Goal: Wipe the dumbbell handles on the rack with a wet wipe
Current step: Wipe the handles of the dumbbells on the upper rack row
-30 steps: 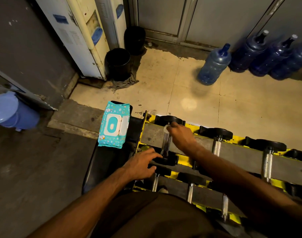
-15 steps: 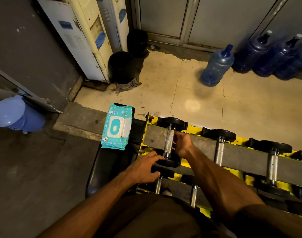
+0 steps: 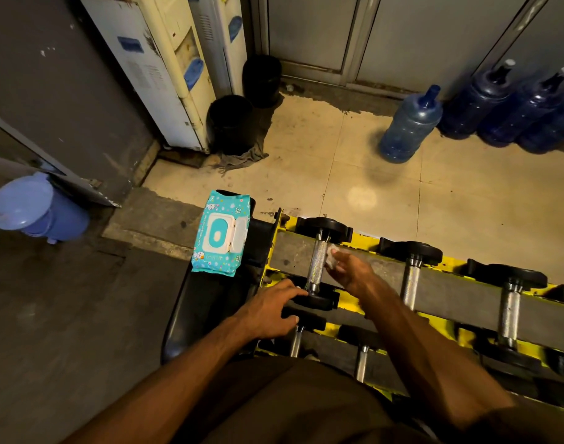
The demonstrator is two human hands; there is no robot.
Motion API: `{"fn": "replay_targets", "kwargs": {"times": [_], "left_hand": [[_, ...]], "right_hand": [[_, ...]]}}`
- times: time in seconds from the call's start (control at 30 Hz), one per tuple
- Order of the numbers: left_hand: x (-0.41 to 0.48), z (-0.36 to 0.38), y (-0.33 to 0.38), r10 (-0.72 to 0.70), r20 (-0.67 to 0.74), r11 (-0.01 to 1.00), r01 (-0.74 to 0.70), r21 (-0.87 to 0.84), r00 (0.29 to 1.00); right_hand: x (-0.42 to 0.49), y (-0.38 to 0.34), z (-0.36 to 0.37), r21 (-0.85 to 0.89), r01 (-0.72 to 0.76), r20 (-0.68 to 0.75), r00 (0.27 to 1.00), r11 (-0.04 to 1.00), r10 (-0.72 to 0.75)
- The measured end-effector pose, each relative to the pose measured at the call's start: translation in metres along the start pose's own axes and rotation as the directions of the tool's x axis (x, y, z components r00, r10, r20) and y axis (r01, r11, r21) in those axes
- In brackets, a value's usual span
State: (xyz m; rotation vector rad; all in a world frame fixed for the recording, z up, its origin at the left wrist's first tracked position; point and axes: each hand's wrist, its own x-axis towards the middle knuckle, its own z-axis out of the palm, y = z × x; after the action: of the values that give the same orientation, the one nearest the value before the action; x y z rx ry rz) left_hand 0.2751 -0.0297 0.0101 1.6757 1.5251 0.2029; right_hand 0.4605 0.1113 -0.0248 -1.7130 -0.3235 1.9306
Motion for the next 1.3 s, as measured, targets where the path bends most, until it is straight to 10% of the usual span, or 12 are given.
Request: {"fn": "replay_targets", "kwargs": {"times": [0.17, 0.3, 0.53, 0.77, 0.9, 1.0, 1.13, 1.3], "left_hand": [[0.000, -0.001, 0.001, 0.000, -0.019, 1.000, 0.000, 0.013, 1.000], [0.002, -0.002, -0.001, -0.006, -0.021, 1.000, 0.006, 0.015, 1.000], [0.002, 0.001, -0.001, -0.006, -0.017, 0.999, 0.007, 0.033, 1.000], [0.001, 0.002, -0.003, 0.009, -0.002, 0.999, -0.008, 0.034, 1.000], [-0.002, 0.004, -0.005, 0.027, 0.016, 0.998, -0.028, 0.057, 1.000], [-0.003, 0.005, -0.008, 0.037, 0.022, 0.996, -0.038, 0.076, 0.999], [-0.005, 0.006, -0.009, 0.048, 0.017, 0.996, -0.049, 0.074, 0.999], [-0.007, 0.008, -0.011, 0.082, 0.008, 0.993, -0.082, 0.081, 0.997]], "right_hand": [[-0.016, 0.002, 0.013, -0.135, 0.311, -0.064, 0.945, 0.941, -0.321], [-0.025, 0.017, -0.003, -0.522, 0.181, 0.049, 0.982, 0.834, -0.182], [-0.018, 0.012, 0.022, -0.464, 0.425, -0.071, 0.857, 0.777, -0.511], [-0.038, 0.034, -0.003, -0.835, 0.548, 0.474, 0.758, 0.046, -0.448], [-0.031, 0.008, 0.017, -0.819, 0.537, 0.318, 0.718, 0.201, -0.619], [-0.025, 0.005, 0.024, -0.847, 0.521, 0.460, 0.624, -0.102, -0.632], [-0.033, 0.016, 0.023, -0.659, 0.493, 0.709, 0.659, -0.568, -0.250], [-0.029, -0.017, 0.035, -0.602, 0.445, 0.712, 0.675, -0.663, -0.194]]}}
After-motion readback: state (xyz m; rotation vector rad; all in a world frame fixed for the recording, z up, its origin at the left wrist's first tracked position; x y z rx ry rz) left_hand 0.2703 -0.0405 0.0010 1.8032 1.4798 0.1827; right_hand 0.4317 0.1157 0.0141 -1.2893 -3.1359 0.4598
